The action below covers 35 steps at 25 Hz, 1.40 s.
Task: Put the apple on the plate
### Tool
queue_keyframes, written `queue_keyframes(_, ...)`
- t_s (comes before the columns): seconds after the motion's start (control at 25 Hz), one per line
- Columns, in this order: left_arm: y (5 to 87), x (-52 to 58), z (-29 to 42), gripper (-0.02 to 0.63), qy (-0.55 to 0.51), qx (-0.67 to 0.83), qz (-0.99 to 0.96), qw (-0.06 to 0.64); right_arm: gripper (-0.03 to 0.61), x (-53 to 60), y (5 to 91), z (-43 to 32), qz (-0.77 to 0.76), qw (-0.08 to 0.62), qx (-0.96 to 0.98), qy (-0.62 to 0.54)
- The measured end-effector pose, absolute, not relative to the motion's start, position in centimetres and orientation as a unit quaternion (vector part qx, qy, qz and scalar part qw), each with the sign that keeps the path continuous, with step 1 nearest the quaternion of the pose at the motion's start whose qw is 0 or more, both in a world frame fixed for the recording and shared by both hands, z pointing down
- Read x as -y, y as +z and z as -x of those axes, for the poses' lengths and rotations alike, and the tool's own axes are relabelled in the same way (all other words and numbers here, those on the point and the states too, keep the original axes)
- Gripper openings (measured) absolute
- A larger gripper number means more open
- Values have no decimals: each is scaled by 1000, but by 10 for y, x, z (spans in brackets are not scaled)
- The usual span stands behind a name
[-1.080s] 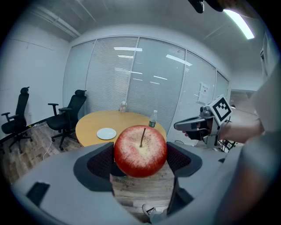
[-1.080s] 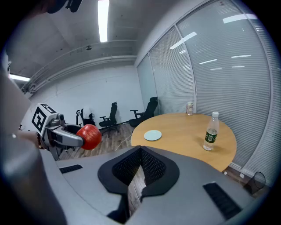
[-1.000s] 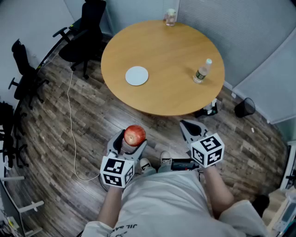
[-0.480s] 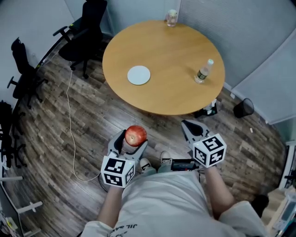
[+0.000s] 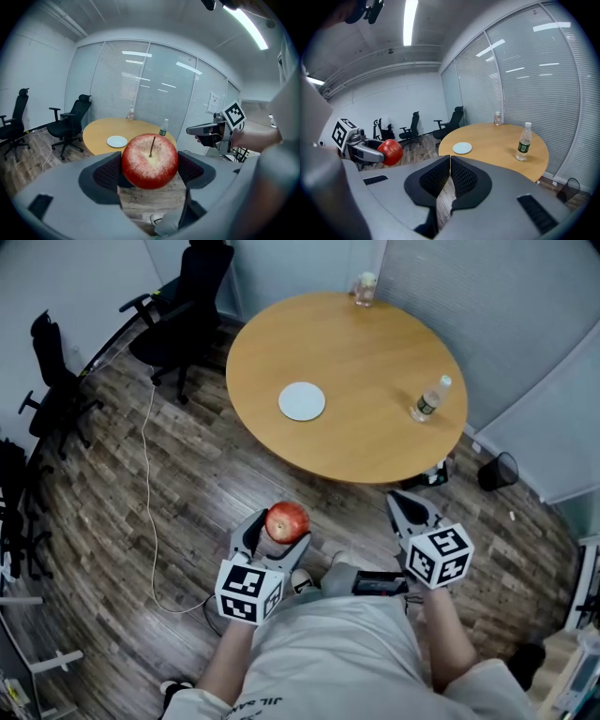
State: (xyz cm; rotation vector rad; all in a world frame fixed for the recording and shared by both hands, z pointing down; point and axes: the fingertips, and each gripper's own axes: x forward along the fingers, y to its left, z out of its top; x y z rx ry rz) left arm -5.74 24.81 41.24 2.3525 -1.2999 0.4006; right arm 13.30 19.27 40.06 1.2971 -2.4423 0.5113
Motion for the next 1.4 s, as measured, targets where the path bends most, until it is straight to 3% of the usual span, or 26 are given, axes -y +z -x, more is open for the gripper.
queue_keyframes(0.48, 428, -208, 86, 376, 152, 480, -834, 224, 31, -139, 417, -103, -436, 169, 864, 189)
queue_keyframes(1.4, 416, -2, 90, 376, 155, 525, -807, 221, 31, 75, 418, -94, -384, 165, 885, 204)
